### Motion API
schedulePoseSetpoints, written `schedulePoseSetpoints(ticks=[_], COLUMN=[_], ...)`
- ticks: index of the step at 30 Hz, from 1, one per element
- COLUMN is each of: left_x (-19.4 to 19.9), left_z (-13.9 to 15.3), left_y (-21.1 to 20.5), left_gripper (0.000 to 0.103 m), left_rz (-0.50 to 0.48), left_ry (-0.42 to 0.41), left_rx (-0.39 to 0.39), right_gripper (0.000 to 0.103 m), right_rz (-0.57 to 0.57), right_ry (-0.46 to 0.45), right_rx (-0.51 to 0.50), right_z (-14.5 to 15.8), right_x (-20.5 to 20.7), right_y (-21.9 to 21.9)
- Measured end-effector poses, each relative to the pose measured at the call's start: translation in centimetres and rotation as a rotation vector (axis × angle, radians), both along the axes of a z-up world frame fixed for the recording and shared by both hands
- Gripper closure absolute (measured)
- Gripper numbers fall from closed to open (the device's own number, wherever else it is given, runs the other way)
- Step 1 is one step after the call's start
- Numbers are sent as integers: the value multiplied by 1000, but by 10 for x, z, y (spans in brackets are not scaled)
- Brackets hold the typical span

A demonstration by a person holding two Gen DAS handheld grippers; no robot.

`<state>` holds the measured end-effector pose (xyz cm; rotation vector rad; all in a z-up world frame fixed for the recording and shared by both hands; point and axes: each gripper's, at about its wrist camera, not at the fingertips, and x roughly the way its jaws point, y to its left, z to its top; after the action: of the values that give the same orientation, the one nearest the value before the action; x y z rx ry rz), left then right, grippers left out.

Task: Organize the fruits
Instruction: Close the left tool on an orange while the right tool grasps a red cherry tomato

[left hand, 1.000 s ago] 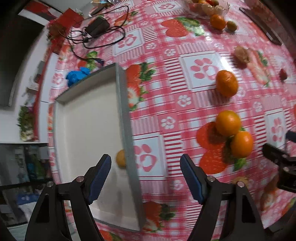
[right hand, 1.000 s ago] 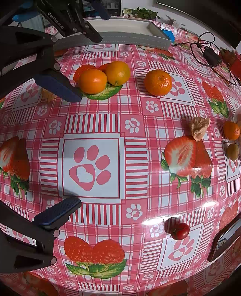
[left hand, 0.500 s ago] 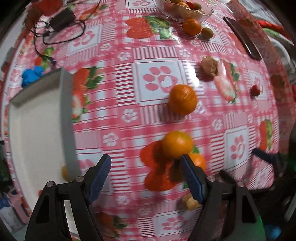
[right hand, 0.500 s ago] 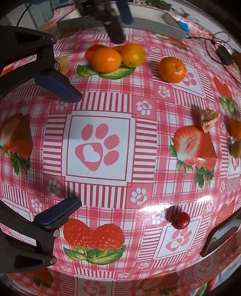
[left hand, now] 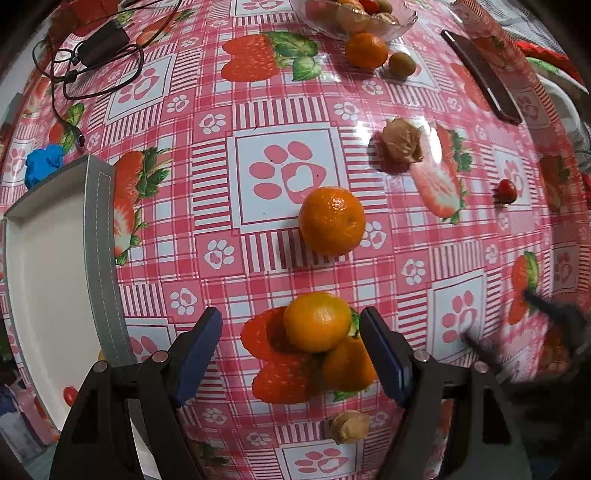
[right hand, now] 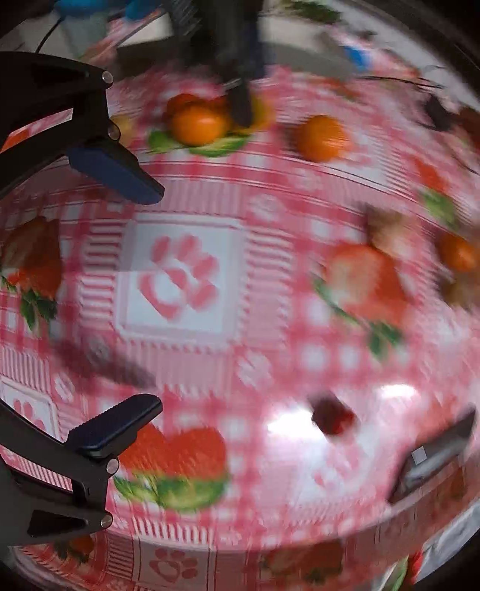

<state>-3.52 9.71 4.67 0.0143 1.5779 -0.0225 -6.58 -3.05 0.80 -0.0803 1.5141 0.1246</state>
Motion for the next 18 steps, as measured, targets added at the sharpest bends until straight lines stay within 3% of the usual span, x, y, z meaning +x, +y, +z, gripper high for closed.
schedulePoseSetpoints(ticks=[5, 11, 13, 16, 18], left_x=[-6, -5, -3, -2, -3], left_z=[-11, -20, -23, -26, -27], left_y=[-14, -11, -13, -17, -18], left_gripper=[26, 29, 32, 37, 46], left_rz=[22, 25, 28, 26, 28], left_ry=[7, 7, 15, 10, 4], left_rx=[6, 16, 10, 27, 24], right_gripper=[0, 0, 8, 36, 40], right_rz=[-116, -118, -113, -107, -105], right_ry=[-109, -137, -133, -97, -106], right_rx=[14, 15, 24, 53, 56], right_z=[27, 23, 19, 8, 2], right_x=[44, 84, 86, 94, 86], right_y=[-33, -43, -43, -42, -35])
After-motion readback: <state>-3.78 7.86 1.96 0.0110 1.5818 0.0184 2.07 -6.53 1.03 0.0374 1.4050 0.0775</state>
